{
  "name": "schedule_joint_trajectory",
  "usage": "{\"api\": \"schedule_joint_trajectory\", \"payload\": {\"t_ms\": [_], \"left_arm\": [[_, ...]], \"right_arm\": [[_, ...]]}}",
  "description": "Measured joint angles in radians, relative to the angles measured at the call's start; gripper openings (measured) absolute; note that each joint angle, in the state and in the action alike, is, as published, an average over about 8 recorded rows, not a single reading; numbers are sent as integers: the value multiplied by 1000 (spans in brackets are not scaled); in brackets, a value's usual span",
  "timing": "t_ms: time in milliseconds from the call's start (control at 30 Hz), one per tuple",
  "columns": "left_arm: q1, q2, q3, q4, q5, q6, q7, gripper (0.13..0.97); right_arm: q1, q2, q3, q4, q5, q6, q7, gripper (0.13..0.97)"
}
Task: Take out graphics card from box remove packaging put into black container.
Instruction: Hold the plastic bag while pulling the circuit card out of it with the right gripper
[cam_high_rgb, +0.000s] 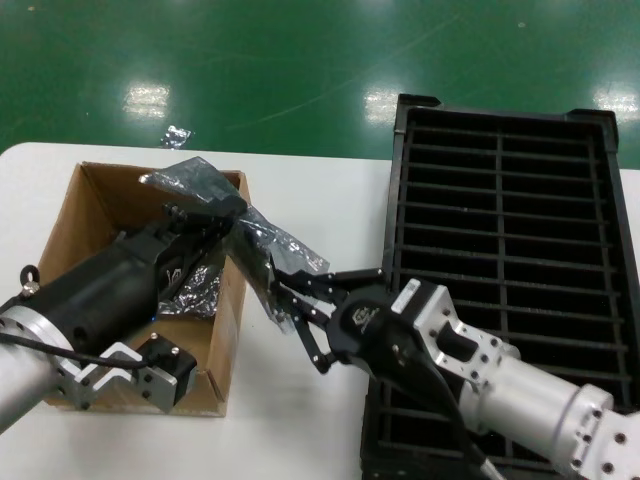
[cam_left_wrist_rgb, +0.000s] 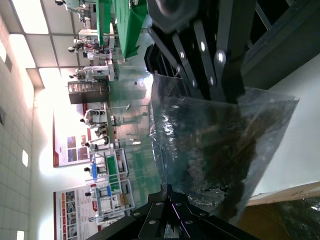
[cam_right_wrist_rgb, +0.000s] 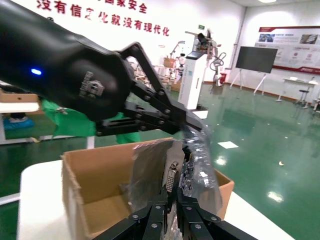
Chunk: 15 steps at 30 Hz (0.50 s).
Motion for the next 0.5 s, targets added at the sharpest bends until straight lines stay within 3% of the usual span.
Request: {"api": "schedule_joint_trajectory", "payload": {"t_ms": [300, 500], "left_arm": [[0, 0, 0, 0, 0, 0, 0, 139], [0, 0, 0, 0, 0, 0, 0, 139]], "right_arm": [[-102, 106, 47, 190, 6, -64, 103, 158], [-197, 229, 126, 337, 80, -98, 164, 158]]}}
